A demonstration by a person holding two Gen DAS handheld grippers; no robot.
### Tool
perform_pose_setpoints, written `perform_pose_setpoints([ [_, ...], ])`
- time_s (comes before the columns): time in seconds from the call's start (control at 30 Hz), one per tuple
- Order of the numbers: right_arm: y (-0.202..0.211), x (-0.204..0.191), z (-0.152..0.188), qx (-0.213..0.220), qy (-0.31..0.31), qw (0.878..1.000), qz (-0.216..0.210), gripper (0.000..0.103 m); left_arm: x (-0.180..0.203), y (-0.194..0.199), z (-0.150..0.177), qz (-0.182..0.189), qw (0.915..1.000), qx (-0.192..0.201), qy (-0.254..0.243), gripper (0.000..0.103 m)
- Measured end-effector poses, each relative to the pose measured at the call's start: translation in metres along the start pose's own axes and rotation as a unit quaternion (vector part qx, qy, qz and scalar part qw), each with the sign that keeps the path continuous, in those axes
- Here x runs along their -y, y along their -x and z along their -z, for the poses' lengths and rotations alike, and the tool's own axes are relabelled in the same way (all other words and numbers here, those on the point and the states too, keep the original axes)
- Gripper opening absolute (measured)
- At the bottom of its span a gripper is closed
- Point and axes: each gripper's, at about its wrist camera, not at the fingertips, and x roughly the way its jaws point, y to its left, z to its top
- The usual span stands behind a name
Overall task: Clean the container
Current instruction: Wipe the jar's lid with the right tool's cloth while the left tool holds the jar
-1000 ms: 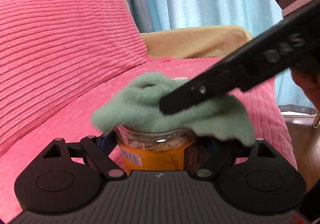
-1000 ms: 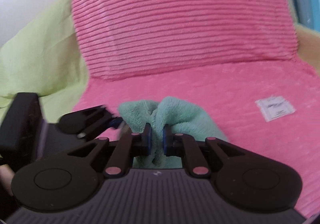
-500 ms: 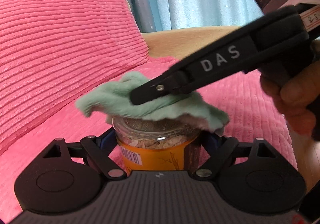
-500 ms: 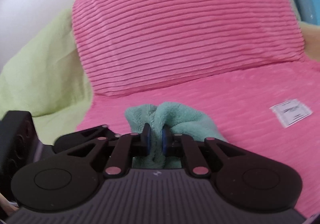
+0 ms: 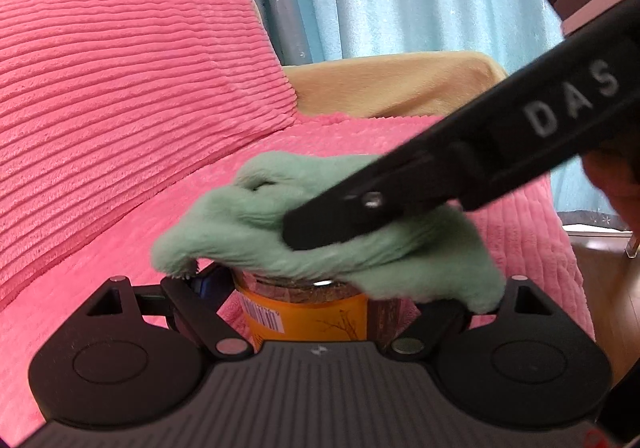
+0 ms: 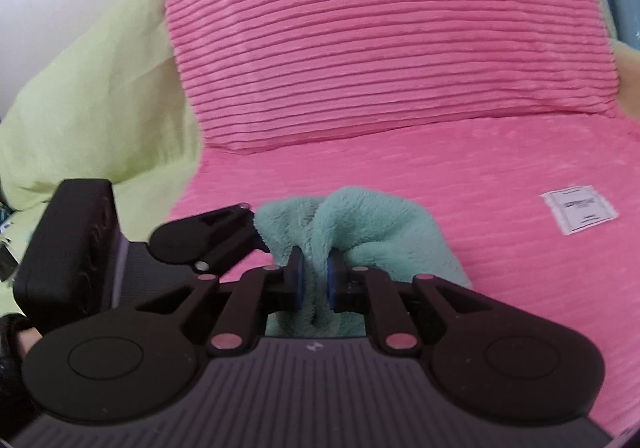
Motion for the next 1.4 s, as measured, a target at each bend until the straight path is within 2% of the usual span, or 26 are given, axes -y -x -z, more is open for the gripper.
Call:
perform_pose_setpoints([
  [0.1, -0.007, 0.005, 0.001, 0.018, -0.027, 0.999, -0.020, 0.010, 0.001, -0.002, -0.001, -0.001, 1.0000, 0.000, 0.001, 0.085],
  [0.17, -0.012, 0.005, 0.003, 0.036, -0.026, 0.999, -0.014, 0.010, 0.000, -0.002, -0.001, -0.001, 1.0000, 0.000, 0.004, 0.085],
  [0.33, -0.022, 0.003, -0.001, 0.061, 0.019, 0.997, 0.043, 0.008, 0.001, -0.002, -0.001, 0.000, 1.0000, 0.001, 0.006, 0.085],
  [0.57, -0.013, 0.004, -0.004, 0.039, 0.057, 0.993, 0.092, 0.008, 0.003, -0.003, -0.001, -0.001, 1.0000, 0.001, -0.002, 0.085],
  [0.7, -0.002, 0.010, -0.006, 0.011, 0.012, 0.997, 0.074, 0.008, 0.002, -0.002, 0.000, 0.000, 1.0000, 0.002, -0.002, 0.085],
  [0.9, 0.003, 0.013, 0.000, 0.000, -0.048, 0.999, 0.000, 0.010, 0.000, -0.001, 0.000, -0.002, 1.0000, 0.002, 0.002, 0.085],
  [1.03, -0.006, 0.013, 0.004, 0.020, -0.067, 0.997, -0.031, 0.010, 0.000, -0.001, -0.001, -0.003, 1.0000, 0.002, 0.001, 0.085],
  [1.17, -0.016, 0.013, 0.002, 0.047, -0.039, 0.998, 0.005, 0.008, 0.000, -0.002, -0.001, -0.003, 1.0000, 0.003, -0.002, 0.085],
  [1.27, -0.018, 0.013, 0.001, 0.059, -0.007, 0.997, 0.050, 0.007, 0.000, -0.002, -0.001, -0.003, 1.0000, 0.003, -0.004, 0.085],
  [1.4, -0.012, 0.011, 0.000, 0.049, 0.028, 0.995, 0.084, 0.007, -0.001, -0.003, -0.001, -0.003, 1.0000, 0.004, -0.006, 0.085],
])
